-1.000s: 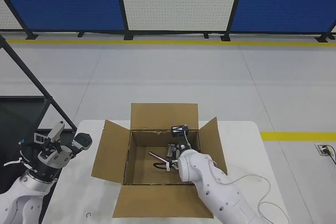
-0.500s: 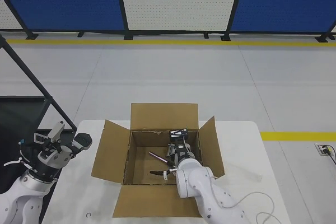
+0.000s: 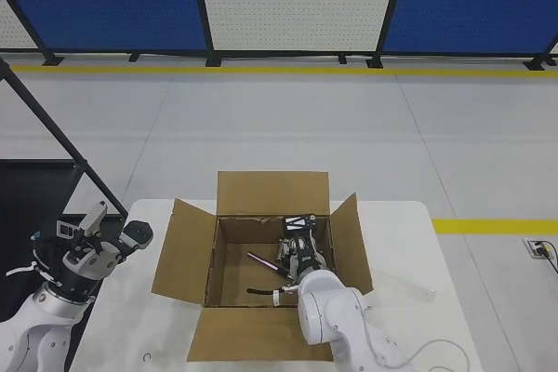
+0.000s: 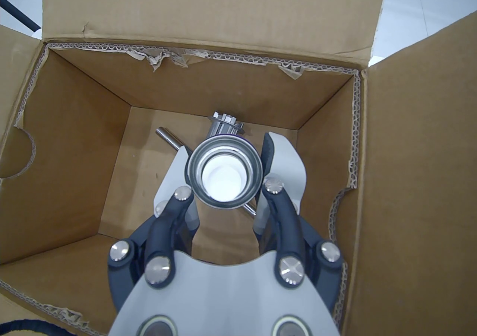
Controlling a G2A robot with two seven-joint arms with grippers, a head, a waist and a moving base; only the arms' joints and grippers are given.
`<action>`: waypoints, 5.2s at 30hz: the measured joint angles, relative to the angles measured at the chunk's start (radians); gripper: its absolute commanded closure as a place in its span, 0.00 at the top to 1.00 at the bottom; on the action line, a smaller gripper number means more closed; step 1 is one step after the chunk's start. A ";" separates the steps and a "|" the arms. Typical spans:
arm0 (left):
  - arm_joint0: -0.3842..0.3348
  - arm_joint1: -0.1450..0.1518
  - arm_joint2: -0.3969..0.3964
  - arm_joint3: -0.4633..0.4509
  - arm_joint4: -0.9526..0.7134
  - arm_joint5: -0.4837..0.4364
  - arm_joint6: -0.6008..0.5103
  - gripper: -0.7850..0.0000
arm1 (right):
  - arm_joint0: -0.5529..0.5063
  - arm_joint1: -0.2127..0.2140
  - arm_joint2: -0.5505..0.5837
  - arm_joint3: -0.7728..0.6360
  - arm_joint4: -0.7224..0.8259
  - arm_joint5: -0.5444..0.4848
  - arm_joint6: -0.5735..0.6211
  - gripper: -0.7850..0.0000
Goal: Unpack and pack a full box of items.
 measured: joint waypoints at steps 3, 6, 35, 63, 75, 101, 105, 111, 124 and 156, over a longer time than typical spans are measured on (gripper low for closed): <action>0.000 0.000 0.000 0.000 0.000 0.000 0.000 1.00 | 0.000 0.000 0.000 0.000 0.000 0.000 0.000 0.00; 0.000 0.000 0.000 0.000 0.000 0.000 0.000 1.00 | 0.000 0.000 0.000 0.000 0.000 0.000 0.000 0.00; 0.006 0.011 -0.053 0.016 -0.040 -0.004 -0.046 1.00 | -0.245 0.016 0.028 -0.419 -0.149 -0.064 -0.055 0.00; 0.067 0.013 -0.069 -0.010 -0.070 0.009 -0.032 1.00 | -0.358 0.020 0.027 -0.628 -0.181 -0.169 -0.122 0.00; 0.069 0.014 -0.068 -0.025 -0.065 0.013 -0.016 1.00 | -0.444 0.026 0.053 -0.698 -0.204 -0.196 -0.187 0.00; 0.065 0.018 -0.069 -0.034 -0.055 0.024 0.022 1.00 | -0.606 0.038 0.129 -0.801 -0.145 -0.228 -0.323 0.00; 0.066 0.019 -0.069 -0.037 -0.054 0.027 0.026 1.00 | -0.629 0.038 0.143 -0.801 -0.116 -0.232 -0.389 0.00; 0.066 0.019 -0.069 -0.037 -0.054 0.027 0.026 1.00 | -0.658 0.038 0.161 -0.801 -0.095 -0.221 -0.447 0.00; 0.066 0.019 -0.069 -0.037 -0.054 0.027 0.026 1.00 | -0.658 0.038 0.161 -0.801 -0.096 -0.221 -0.445 0.00; -0.006 0.028 -0.037 -0.029 -0.032 0.075 -0.029 1.00 | -0.723 0.039 0.236 -0.801 -0.068 -0.153 -0.536 0.00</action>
